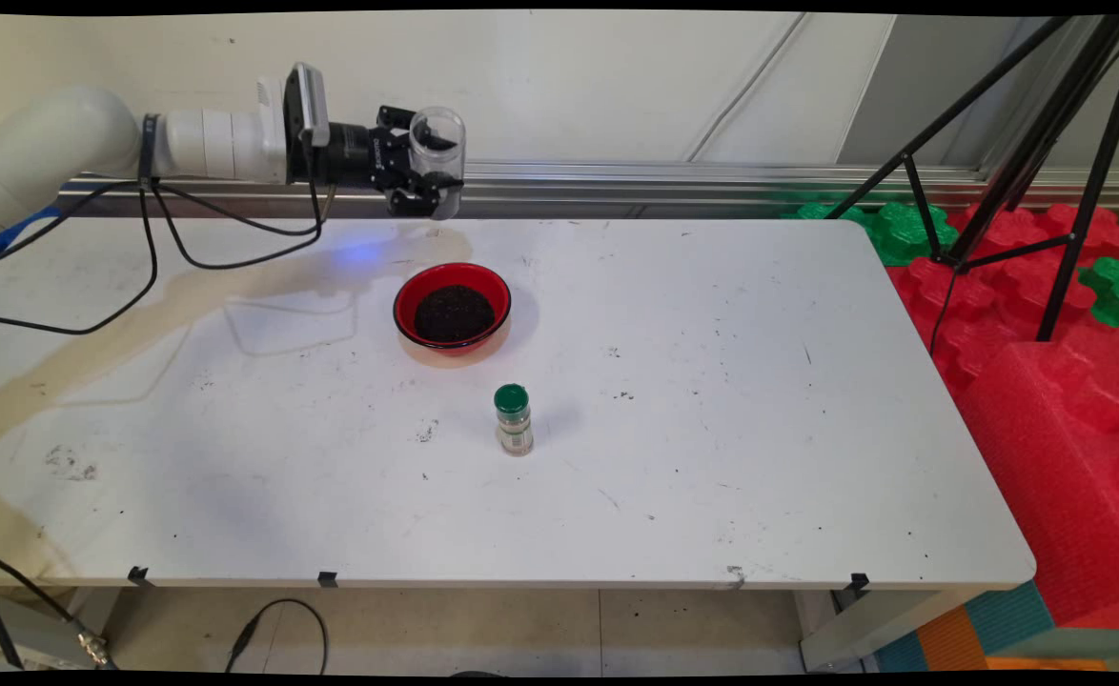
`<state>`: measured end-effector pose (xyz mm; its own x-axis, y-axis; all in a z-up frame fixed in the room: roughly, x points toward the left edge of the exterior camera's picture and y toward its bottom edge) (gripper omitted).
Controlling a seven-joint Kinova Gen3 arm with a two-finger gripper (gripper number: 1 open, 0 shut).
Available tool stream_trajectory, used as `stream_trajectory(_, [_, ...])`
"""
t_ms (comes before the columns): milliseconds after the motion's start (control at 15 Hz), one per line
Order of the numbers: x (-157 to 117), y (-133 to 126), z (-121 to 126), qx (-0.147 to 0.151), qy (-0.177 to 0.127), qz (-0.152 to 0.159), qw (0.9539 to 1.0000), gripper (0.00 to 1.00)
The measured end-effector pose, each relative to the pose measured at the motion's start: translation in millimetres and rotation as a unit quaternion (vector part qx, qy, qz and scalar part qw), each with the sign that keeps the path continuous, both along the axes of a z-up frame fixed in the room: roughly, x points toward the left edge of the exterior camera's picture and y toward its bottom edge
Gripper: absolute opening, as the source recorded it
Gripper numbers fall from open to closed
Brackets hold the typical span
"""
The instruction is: Pour the black seasoning powder in the red bowl
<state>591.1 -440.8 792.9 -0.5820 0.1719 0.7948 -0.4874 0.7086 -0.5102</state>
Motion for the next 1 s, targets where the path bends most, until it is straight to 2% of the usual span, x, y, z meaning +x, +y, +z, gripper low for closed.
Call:
stream_trajectory(267, [3, 0, -10, -0.019, -0.034, -0.009, 0.9992, 0.0])
stream_trajectory(533, [6, 0, -18, -0.044, -0.071, -0.02, 0.9963, 0.0])
stream_trajectory(867, [8, 1, -27, -0.085, -0.125, -0.039, 0.9877, 0.0])
stream_trajectory(1000, [9, 3, -30, -0.103, -0.148, -0.049, 0.9824, 0.0])
